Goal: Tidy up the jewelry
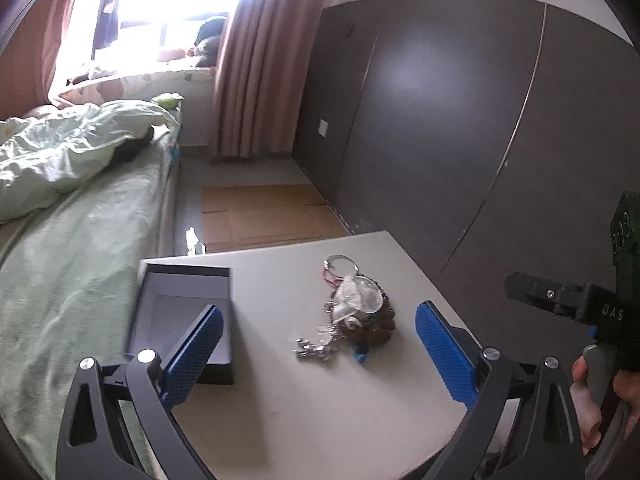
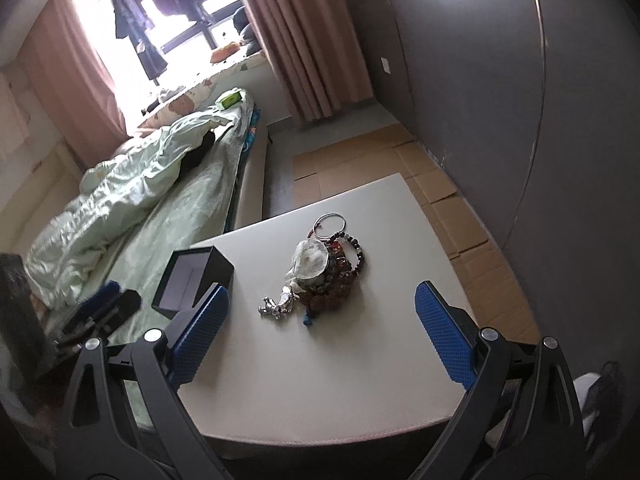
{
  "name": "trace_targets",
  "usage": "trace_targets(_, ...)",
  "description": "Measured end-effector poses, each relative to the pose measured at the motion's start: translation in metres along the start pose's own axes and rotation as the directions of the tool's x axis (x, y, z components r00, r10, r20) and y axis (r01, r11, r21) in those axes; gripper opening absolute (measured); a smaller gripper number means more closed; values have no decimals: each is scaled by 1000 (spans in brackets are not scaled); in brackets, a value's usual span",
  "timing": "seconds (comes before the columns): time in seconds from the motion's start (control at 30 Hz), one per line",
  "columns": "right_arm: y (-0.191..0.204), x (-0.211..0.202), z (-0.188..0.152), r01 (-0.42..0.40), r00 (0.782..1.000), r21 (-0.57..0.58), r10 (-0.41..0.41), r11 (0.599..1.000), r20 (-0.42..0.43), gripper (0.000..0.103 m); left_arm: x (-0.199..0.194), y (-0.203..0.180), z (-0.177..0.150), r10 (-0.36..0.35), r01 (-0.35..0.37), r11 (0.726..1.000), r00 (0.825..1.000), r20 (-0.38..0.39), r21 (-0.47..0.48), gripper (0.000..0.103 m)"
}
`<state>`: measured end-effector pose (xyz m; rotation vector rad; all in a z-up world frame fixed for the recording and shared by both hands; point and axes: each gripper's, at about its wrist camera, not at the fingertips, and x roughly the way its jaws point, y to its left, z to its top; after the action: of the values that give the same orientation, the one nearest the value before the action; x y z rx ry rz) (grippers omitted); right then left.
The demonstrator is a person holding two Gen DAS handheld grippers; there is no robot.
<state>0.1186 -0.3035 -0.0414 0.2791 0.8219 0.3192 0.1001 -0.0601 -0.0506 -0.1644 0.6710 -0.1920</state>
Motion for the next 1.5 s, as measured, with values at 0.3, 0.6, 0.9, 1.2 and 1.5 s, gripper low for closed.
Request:
trace_targets(0.3, -26, 29, 6, -55, 998, 161, 60, 985, -26, 86, 57, -18, -1, -63, 63, 998, 995, -71, -4, 83)
trace_targets(0.6, -52, 59, 14, -46, 995, 316, 73, 948, -74, 72, 111, -24, -3, -91, 90, 996, 988, -128, -18, 73)
trace_targets(0.9, -60, 80, 20, -45, 993, 377, 83, 925, -87, 60, 165, -24, -3, -106, 100, 994, 976, -193, -41, 66)
trace_targets(1.2, -67, 102, 34, -17, 992, 410, 66, 912, -104, 56, 192, -29, -2, -108, 112, 994, 968, -226, 5, 23)
trace_targets(1.5, -62, 127, 47, 8, 991, 397, 45, 918, -125, 56, 171, -5, 13, -157, 152, 988, 971, -179, -40, 0)
